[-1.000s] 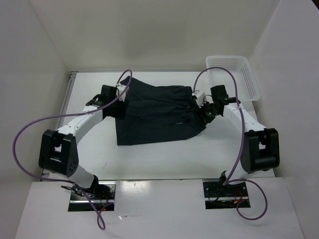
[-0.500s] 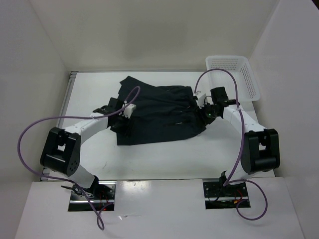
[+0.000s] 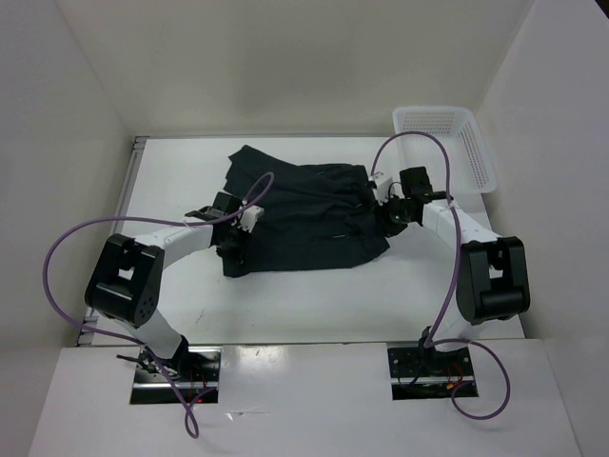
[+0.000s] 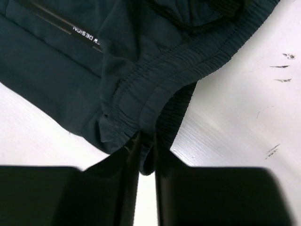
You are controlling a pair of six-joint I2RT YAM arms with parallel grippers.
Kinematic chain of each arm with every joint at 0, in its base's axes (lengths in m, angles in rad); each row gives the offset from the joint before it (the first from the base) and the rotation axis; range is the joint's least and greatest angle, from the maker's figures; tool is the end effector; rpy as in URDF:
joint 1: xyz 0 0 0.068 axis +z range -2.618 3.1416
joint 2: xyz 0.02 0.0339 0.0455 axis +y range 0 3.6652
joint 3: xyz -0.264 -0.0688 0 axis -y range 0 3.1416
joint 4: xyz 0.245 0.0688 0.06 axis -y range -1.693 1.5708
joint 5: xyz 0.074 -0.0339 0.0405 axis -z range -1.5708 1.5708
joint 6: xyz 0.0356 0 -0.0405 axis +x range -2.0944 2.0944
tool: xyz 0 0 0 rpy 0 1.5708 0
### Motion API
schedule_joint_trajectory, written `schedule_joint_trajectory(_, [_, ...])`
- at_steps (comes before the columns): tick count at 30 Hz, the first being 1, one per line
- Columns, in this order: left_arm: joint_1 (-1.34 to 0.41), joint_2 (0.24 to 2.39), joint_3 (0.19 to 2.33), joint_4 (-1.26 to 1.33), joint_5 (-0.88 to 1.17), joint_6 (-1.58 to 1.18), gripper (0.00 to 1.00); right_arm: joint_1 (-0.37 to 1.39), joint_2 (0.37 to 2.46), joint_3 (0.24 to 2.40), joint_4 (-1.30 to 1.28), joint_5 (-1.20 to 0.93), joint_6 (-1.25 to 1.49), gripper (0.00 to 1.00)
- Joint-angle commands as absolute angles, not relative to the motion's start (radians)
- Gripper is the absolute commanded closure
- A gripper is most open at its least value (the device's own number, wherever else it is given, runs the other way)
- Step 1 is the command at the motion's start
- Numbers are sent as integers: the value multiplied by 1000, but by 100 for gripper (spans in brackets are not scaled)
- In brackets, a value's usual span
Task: Fold and stack the shorts
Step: Flatten the shorts out
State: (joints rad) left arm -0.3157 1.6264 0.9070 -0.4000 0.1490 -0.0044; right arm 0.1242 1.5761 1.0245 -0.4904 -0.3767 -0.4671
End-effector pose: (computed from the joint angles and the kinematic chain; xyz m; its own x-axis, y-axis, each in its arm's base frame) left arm 0.2894 -0.1001 0.1625 -0.8570 0.2753 -0.4356 0.3648 0.9212 -0.1355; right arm 0.3115 0.0521 0.2077 -0.6302 -0.5007 -0.5935 -0.6531 0.7552 0.0564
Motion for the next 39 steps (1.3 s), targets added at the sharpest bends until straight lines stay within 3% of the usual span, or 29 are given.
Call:
schedule_joint_trajectory(1, [-316, 1640, 910, -365, 118, 0, 95, 120, 1591, 1014, -407, -380, -413, 81])
schedule_joint_trajectory(3, [-316, 1640, 920, -365, 89, 0, 100, 120, 1591, 1014, -396, -380, -402, 100])
schedule_joint_trajectory(9, [-316, 1651, 1085, -356, -56, 0, 100, 120, 1649, 1184, -396, -483, -306, 100])
schedule_joint_trajectory(16, [-218, 1680, 1500, -315, -264, 0, 100, 120, 1811, 1793, -420, -511, -235, 100])
schedule_joint_trajectory(19, [-204, 1608, 1539, -314, -296, 0, 100, 120, 1824, 1934, -443, -491, -271, 100])
schedule_joint_trajectory(23, [-204, 1458, 1448, -396, -267, 0, 100, 120, 1702, 1811, -480, -540, -311, 100])
schedule_joint_trajectory(27, [-227, 1274, 1206, -461, -201, 0, 99, 120, 1522, 1488, -532, -549, -415, 100])
schedule_joint_trajectory(32, [-268, 1060, 992, -711, -32, 0, 80, 120, 1347, 1191, -659, -496, -593, 100])
schedule_joint_trajectory(33, [-281, 1034, 967, -739, -19, 0, 52, 120, 1298, 1102, -672, -458, -618, 89])
schedule_joint_trajectory(34, [-299, 985, 945, -780, -9, 0, 39, 120, 1278, 1066, -687, -443, -647, 67])
schedule_joint_trajectory(36, [-299, 944, 922, -811, 0, 0, 27, 120, 1223, 980, -730, -387, -721, 36])
schedule_joint_trajectory(39, [-299, 943, 898, -850, 20, 0, 21, 120, 1189, 925, -742, -357, -739, 34])
